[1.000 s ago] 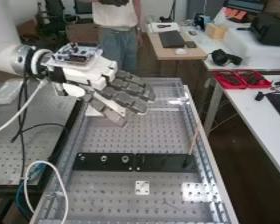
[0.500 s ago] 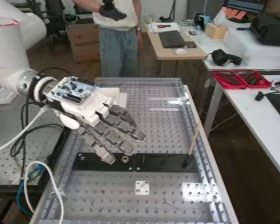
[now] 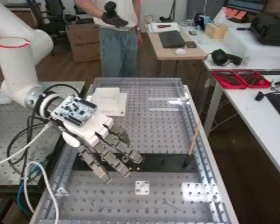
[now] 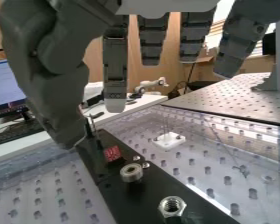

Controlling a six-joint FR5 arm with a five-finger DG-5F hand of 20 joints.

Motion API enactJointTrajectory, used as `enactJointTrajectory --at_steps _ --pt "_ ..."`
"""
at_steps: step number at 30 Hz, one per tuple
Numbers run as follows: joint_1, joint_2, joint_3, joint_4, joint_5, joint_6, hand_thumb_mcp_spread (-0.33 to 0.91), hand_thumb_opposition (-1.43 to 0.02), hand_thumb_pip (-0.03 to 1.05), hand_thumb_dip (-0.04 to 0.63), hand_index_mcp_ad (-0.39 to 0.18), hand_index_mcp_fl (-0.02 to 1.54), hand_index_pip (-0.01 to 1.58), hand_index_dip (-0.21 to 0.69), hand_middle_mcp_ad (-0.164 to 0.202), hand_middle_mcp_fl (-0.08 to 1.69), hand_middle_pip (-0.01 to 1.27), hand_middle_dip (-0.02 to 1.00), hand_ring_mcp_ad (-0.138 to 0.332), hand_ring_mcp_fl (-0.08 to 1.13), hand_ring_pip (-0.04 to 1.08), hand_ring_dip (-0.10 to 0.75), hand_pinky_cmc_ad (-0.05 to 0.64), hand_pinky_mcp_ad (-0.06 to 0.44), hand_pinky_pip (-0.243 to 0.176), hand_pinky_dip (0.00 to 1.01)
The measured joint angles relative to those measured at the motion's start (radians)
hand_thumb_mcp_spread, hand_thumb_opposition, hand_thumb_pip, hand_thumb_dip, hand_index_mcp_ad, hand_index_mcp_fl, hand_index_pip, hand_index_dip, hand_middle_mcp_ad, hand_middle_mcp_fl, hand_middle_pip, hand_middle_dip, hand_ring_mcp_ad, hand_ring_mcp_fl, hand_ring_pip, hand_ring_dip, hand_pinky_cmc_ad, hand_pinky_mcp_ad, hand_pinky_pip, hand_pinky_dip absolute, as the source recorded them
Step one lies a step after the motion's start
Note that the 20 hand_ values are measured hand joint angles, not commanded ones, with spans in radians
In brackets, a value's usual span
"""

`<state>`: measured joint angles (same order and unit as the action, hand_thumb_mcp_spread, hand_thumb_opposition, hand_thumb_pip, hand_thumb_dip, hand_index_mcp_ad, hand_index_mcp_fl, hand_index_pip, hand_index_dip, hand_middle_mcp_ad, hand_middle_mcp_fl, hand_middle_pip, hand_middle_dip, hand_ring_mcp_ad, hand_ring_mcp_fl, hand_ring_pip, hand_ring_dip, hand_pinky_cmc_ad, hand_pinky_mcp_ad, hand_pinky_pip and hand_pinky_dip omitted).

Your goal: Grab the bearing and place it in the white container

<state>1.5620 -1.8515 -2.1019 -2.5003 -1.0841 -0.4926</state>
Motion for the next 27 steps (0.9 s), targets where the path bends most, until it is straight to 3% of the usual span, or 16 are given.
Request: enactJointTrajectory --at_steps 6,14,27 --pt "0.007 -0.041 -0.008 0.076 0.028 -0.017 0.35 -0.82 0.62 0.202 -0.103 -0.01 1.43 0.175 0.052 0.00 0.12 0.17 0.178 0.00 0.09 0.080 0.414 0.328 -0.089 0.22" --pt "0.009 -0.077 -0.008 0.120 0.069 -0.039 0.37 -0.83 0.62 0.208 -0.103 -0.01 1.51 0.188 0.052 0.00 0.12 0.17 0.178 0.00 0.09 0.080 0.414 0.328 -0.089 0.21" --pt "0.012 -0.096 0.005 0.120 0.091 -0.035 0.38 -0.83 0.62 0.227 -0.103 -0.01 1.56 0.188 0.052 0.00 0.12 0.17 0.178 0.00 0.09 0.080 0.414 0.328 -0.089 0.21"
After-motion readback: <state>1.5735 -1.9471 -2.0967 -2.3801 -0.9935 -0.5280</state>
